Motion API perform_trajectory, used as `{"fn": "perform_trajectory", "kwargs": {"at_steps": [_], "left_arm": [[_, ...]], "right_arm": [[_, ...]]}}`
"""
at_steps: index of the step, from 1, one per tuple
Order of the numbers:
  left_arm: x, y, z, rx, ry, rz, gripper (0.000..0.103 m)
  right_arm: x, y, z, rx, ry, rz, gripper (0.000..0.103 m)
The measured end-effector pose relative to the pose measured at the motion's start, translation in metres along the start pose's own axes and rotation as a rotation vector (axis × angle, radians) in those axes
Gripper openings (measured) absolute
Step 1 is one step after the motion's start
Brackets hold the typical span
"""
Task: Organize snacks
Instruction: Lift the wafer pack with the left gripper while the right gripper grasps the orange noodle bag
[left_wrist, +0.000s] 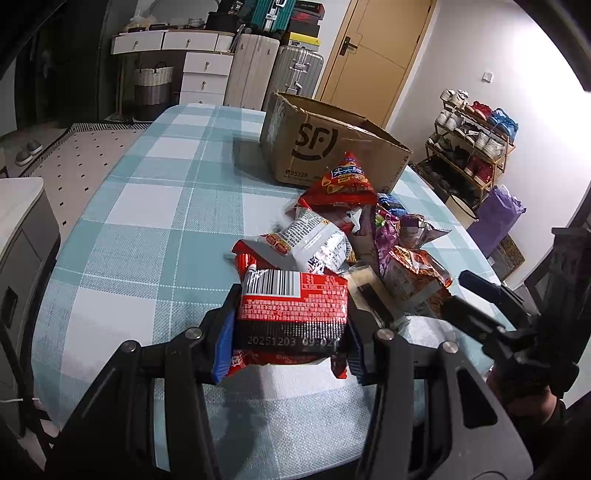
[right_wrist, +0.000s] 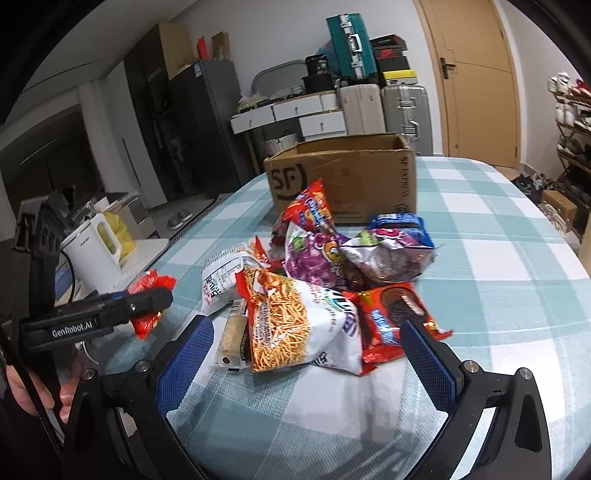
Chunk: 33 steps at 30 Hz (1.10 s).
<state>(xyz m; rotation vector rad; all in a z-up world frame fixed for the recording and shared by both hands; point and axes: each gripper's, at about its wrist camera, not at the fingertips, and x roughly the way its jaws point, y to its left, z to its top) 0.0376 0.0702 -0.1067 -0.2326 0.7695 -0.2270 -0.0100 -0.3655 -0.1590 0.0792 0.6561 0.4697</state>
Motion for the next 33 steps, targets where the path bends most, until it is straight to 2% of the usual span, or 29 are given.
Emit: {"fn": "perform_trajectory", "kwargs": {"at_steps": [9, 12, 14, 18, 20, 23, 26, 33], "left_arm": [[0.003, 0.002, 0.008, -0.001, 0.003, -0.005, 0.046], [0.004, 0.003, 0.012, 0.002, 0.002, -0.004, 0.046], [0.005, 0.004, 0.014, 0.001, 0.002, -0.003, 0.046], [0.005, 0.008, 0.017, -0.011, 0.000, 0.000, 0.046], [0.006, 0.010, 0.017, -0.013, 0.000, 0.002, 0.046], [0.007, 0.010, 0.018, -0.016, 0.002, -0.002, 0.046], [0.005, 0.008, 0.019, -0.014, -0.002, -0.005, 0.046], [-0.002, 0.006, 0.019, -0.013, -0.015, -0.005, 0.046]], "right_arm": [[0.021, 0.007, 0.003, -0.055, 0.020, 0.009, 0.102], [0.027, 0.009, 0.005, -0.065, 0.026, 0.021, 0.099], [0.032, 0.009, 0.006, -0.069, 0.042, 0.037, 0.092], [0.039, 0.012, 0.006, -0.097, 0.051, 0.011, 0.085], [0.042, 0.011, 0.006, -0.109, 0.057, -0.011, 0.068], [0.044, 0.005, 0.006, -0.098, 0.072, 0.009, 0.058], [0.044, -0.001, 0.006, -0.067, 0.079, 0.042, 0.053], [0.038, -0.004, 0.005, -0.040, 0.070, 0.082, 0.050]]}}
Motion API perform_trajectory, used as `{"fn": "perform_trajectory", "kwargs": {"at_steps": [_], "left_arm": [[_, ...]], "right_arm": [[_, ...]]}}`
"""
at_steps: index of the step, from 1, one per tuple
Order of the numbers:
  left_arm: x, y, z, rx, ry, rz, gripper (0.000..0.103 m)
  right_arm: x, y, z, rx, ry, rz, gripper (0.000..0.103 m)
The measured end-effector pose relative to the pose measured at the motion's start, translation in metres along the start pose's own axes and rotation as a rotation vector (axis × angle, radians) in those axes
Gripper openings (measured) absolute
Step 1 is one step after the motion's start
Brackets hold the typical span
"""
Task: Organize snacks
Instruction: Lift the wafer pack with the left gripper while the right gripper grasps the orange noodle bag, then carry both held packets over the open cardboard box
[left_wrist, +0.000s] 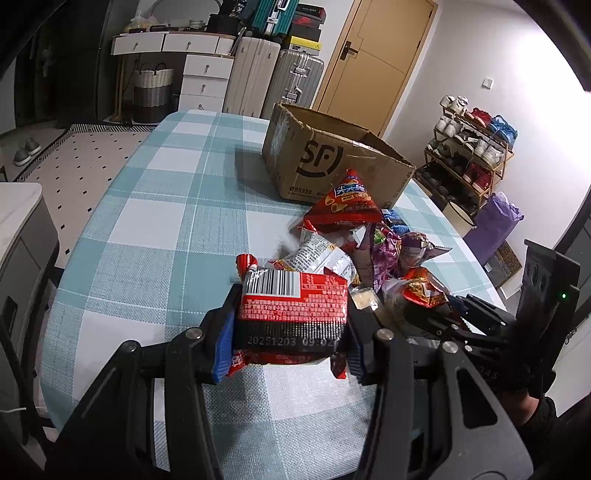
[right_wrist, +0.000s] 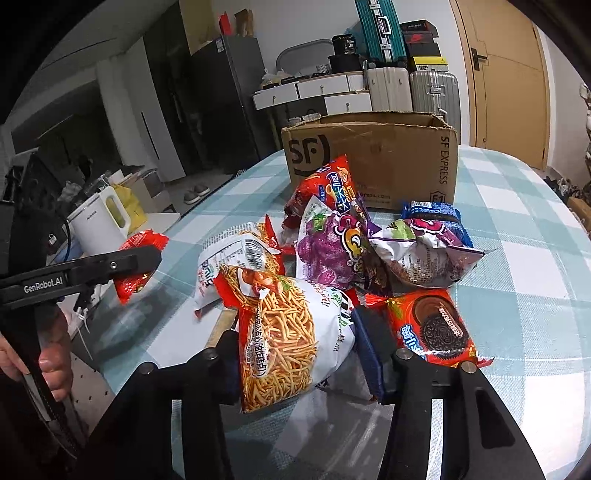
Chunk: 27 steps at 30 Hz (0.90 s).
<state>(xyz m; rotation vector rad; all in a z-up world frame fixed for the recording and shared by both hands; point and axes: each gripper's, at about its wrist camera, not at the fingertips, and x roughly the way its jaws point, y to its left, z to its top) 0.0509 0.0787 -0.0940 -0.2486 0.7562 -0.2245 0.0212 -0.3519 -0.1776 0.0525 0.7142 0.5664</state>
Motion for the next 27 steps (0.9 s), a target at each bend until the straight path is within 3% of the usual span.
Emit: {"fn": "perform_trajectory", "kwargs": {"at_steps": [12, 27], "left_arm": [[-0.004, -0.009, 0.007, 0.026, -0.013, -0.008, 0.045], [-0.001, -0.029, 0.042, 0.092, -0.020, -0.010, 0.045]], "right_arm": [[-0.021, 0.005, 0.004, 0.000, -0.056, 0.001, 0.050], [-0.050, 0.007, 0.028, 0.013, -0.136, 0.024, 0.050]]}}
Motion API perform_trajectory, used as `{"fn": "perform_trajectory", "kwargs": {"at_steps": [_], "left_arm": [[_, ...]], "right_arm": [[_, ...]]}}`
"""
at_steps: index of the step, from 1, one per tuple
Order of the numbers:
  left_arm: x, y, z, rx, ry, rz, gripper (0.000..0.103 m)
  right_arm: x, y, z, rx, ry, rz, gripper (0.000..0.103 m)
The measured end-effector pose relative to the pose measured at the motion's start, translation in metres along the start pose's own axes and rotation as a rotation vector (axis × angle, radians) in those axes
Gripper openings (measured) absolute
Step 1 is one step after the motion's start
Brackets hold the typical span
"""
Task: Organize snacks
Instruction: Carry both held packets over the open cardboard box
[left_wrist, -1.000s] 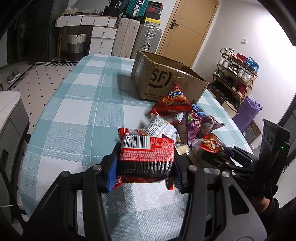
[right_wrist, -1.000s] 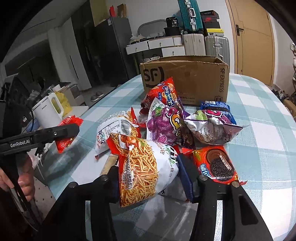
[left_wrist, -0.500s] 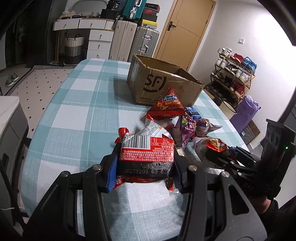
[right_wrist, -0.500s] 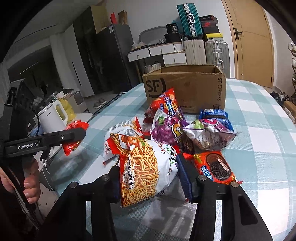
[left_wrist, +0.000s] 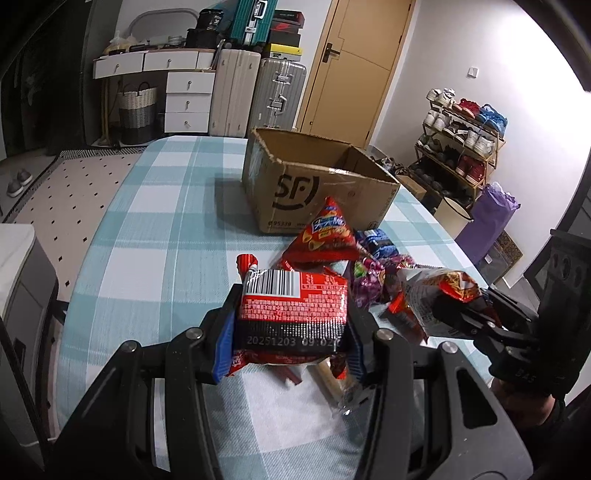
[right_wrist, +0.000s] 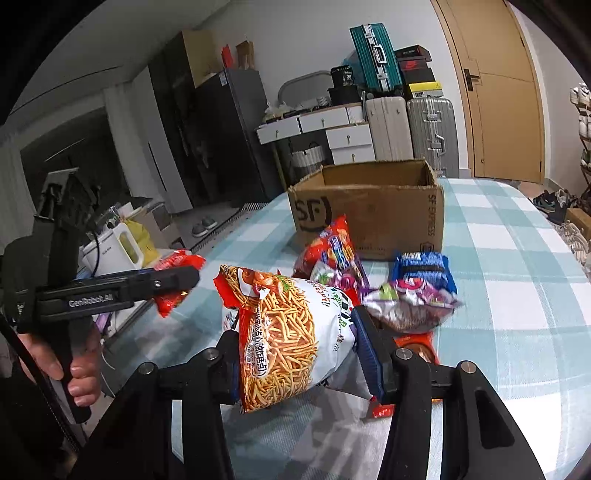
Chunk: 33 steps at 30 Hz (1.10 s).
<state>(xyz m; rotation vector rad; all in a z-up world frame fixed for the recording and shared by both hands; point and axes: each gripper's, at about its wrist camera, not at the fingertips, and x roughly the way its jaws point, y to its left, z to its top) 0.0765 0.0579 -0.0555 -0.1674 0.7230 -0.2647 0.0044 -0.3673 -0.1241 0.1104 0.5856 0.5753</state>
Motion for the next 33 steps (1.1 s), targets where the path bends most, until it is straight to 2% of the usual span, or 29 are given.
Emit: {"fn": "perform_trajectory", "kwargs": {"at_steps": [9, 21, 33], "left_arm": [[0.010, -0.012, 0.031, 0.022, 0.009, -0.033, 0.045], [0.018, -0.039, 0.092, 0.074, -0.014, -0.072, 0.045], [0.043, -0.052, 0.154, 0.080, -0.002, -0.105, 0.045]], "right_arm": [[-0.006, -0.002, 0.032, -0.007, -0.047, 0.022, 0.050], [-0.008, -0.019, 0.092, 0.008, -0.111, 0.037, 0.050], [0.004, -0.036, 0.156, 0.015, -0.124, 0.021, 0.050]]}}
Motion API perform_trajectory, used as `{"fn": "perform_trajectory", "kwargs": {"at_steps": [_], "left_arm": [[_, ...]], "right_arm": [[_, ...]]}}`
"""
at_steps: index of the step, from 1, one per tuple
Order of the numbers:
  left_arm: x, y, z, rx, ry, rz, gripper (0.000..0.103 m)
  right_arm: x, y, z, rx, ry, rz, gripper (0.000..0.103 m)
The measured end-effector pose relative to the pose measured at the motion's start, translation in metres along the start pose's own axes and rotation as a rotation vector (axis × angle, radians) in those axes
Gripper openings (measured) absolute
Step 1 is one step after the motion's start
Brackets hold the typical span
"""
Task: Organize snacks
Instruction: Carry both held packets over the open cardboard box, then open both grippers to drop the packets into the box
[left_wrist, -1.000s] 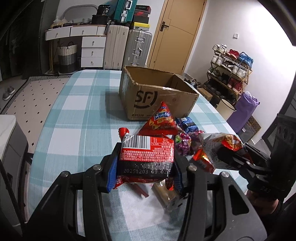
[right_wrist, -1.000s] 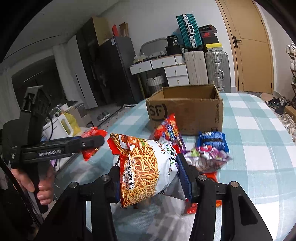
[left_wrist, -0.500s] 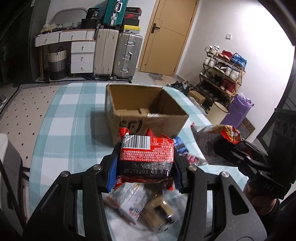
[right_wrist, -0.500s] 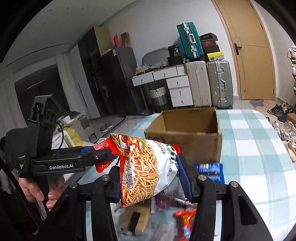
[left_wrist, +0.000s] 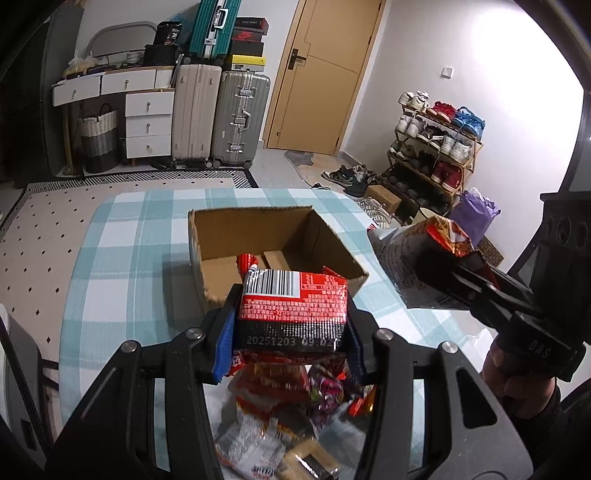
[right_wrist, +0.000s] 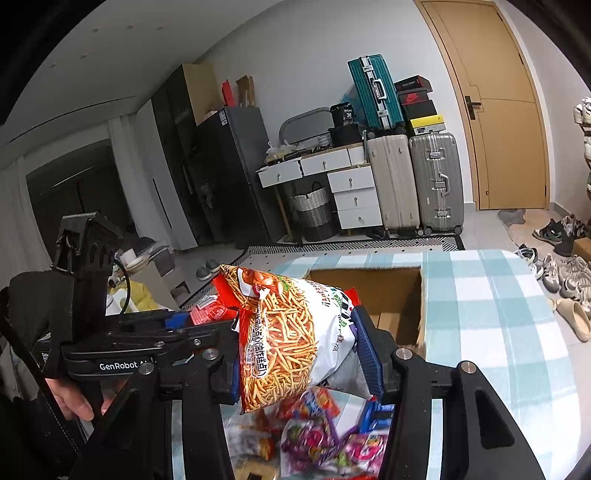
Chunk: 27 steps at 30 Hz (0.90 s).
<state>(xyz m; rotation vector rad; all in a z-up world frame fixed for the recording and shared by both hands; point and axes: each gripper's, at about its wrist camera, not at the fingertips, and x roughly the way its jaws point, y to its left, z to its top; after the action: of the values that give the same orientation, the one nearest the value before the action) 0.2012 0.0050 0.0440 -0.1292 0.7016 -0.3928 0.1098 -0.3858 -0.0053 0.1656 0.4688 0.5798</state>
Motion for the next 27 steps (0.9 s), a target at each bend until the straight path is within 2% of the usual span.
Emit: {"fn": "perform_trajectory", "kwargs": {"at_steps": [10, 17, 27], "left_arm": [[0.040, -0.007, 0.052, 0.037, 0.033, -0.008, 0.045], [0.077, -0.001, 0.079, 0.022, 0.055, 0.003, 0.045], [0.133, 0.008, 0.089, 0.017, 0.116, 0.016, 0.045]], "right_arm": [[0.035, -0.016, 0.034, 0.016, 0.019, -0.001, 0.050], [0.068, -0.039, 0.048, 0.032, 0.048, -0.005, 0.050], [0.112, -0.076, 0.041, 0.048, 0.110, -0.033, 0.050]]}}
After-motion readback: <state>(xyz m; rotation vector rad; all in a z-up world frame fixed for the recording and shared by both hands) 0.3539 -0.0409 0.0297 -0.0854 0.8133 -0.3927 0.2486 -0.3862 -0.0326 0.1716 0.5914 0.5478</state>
